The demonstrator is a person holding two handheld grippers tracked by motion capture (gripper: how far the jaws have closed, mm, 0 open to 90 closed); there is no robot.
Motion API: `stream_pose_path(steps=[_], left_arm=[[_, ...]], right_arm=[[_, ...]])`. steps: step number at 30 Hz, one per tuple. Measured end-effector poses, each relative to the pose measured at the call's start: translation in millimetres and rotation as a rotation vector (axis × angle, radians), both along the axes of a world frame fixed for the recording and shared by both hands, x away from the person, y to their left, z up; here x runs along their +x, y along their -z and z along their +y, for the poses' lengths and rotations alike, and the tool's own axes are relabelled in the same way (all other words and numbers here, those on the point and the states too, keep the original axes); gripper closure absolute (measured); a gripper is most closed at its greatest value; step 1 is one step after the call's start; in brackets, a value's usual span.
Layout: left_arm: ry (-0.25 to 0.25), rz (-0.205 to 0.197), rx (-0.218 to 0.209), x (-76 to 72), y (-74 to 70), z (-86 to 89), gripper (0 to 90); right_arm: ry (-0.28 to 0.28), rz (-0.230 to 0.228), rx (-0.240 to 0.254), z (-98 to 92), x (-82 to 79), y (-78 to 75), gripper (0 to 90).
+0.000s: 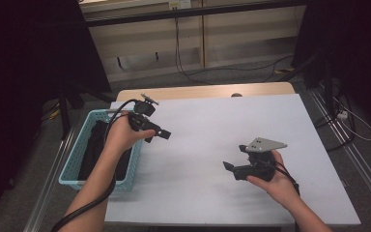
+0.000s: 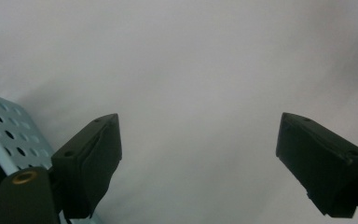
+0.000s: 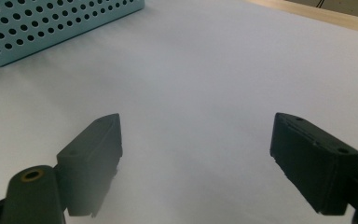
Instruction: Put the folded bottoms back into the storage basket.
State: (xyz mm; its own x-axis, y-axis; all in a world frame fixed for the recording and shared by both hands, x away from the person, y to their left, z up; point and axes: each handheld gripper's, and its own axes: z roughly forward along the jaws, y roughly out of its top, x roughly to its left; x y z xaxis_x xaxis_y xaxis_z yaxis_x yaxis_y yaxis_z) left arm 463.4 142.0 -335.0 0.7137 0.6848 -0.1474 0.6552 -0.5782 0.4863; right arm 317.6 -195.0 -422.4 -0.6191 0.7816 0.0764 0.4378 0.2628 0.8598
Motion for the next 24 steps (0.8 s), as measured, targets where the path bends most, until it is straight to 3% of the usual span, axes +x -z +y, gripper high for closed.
stream_pose_path(steps=[11,24], left_arm=[[0.029,0.008,-0.027,-13.6,17.0,-6.2,14.2],[0.049,0.006,-0.045,-26.8,27.6,0.6,13.8]], right_arm=[[-0.002,0.015,-0.012,-12.6,-7.4,3.7,15.5],[0.003,0.034,-0.019,-26.1,-14.9,8.9,14.8]])
